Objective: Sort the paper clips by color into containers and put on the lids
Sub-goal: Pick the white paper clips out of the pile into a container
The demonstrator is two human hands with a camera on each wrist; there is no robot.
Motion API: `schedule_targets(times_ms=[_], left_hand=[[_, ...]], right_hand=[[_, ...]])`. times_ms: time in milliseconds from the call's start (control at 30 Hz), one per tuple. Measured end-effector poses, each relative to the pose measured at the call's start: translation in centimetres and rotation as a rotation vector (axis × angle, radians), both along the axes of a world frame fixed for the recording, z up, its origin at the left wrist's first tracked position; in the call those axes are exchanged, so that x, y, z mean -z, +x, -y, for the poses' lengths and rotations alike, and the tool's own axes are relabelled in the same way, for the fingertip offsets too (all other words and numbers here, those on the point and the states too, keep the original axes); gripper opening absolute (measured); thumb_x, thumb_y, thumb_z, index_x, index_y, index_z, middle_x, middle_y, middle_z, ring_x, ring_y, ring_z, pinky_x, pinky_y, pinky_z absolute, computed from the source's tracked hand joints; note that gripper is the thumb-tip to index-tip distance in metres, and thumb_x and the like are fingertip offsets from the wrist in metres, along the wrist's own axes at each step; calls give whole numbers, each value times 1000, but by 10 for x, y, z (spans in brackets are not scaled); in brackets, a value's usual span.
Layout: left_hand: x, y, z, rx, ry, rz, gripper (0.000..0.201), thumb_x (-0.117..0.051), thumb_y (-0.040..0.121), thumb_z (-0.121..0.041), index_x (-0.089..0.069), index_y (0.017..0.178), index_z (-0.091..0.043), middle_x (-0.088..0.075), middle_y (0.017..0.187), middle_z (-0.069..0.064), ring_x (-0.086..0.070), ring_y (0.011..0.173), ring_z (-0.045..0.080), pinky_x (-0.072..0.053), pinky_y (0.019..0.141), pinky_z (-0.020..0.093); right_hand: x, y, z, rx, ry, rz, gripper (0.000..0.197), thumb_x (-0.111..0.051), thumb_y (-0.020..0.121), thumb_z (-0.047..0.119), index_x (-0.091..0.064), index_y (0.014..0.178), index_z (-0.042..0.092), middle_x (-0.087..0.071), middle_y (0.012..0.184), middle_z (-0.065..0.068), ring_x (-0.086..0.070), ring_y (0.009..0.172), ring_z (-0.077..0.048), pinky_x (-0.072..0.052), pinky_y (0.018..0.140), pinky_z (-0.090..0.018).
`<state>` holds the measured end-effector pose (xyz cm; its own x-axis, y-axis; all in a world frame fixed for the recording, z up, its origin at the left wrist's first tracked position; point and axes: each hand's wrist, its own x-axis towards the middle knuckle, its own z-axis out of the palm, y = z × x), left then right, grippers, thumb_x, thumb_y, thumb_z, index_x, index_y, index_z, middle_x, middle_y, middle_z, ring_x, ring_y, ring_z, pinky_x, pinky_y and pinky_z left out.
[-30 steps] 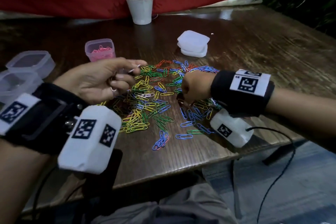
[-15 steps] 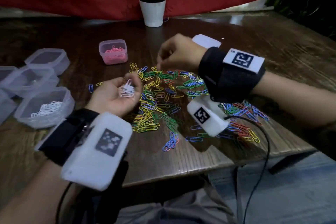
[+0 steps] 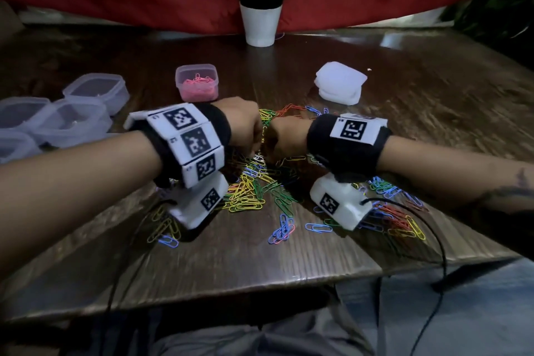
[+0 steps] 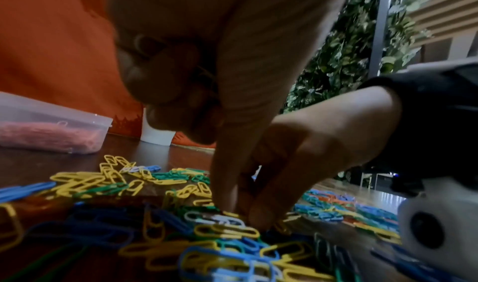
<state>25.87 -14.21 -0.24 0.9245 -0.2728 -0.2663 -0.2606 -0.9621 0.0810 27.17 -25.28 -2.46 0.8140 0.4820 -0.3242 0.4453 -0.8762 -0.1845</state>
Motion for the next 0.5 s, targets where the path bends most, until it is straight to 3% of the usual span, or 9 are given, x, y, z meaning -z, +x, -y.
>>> schedule_targets(times_ms=[67,133,200,267,300,400,500], left_hand=[[3,3,2,16,22,-23,15,-79,70,-20,-72,83,-21,-52,62,-11,-51,75,12,-35,55,23],[6,6,2,19,24,-54,14,-78,72,-20,-71,83,-20,-53,62,-11,-52,74,12,-38,56,23],[7,8,-2,4,0,-112,15,-76,75,-20,-70,87,-15,-56,64,-9,-53,74,12,-39,58,22],[8,11,-9,-43,-82,-187,14,-75,77,-19,-69,87,-11,-57,64,-9,-53,68,11,-40,59,20],[8,12,-14,-74,-152,-226,12,-74,77,-17,-69,85,-10,-58,62,-8,-52,63,10,-41,58,19],[5,11,-27,-155,-373,-299,7,-74,75,-11,-67,76,-10,-62,57,-5,-54,58,8,-46,58,16],[-1,5,-33,-213,-507,-301,10,-71,76,-7,-63,71,-11,-58,46,-11,-49,40,-5,-37,41,7]], right_hand=[[1,0,3,-4,15,-15,31,-62,87,18,-61,115,5,-63,114,-12,-54,93,-23,-35,55,-22],[0,0,5,14,23,-39,27,-61,88,18,-63,111,5,-64,110,-10,-52,88,-20,-36,62,-21],[-1,4,10,48,44,-33,9,-59,89,16,-64,91,10,-64,92,-5,-53,86,-20,-39,62,-21],[-2,7,15,85,57,20,23,-59,87,16,-50,67,20,-56,76,-2,-51,81,-20,-38,57,-22],[-3,7,16,89,46,53,28,-60,85,16,-45,64,22,-54,78,-2,-50,80,-20,-37,59,-23],[-4,4,14,55,29,90,15,-68,81,21,-54,78,17,-55,87,-3,-50,82,-20,-37,65,-25],[-4,-2,5,16,36,26,27,-68,82,23,-64,105,9,-59,94,-6,-53,88,-20,-36,61,-23]])
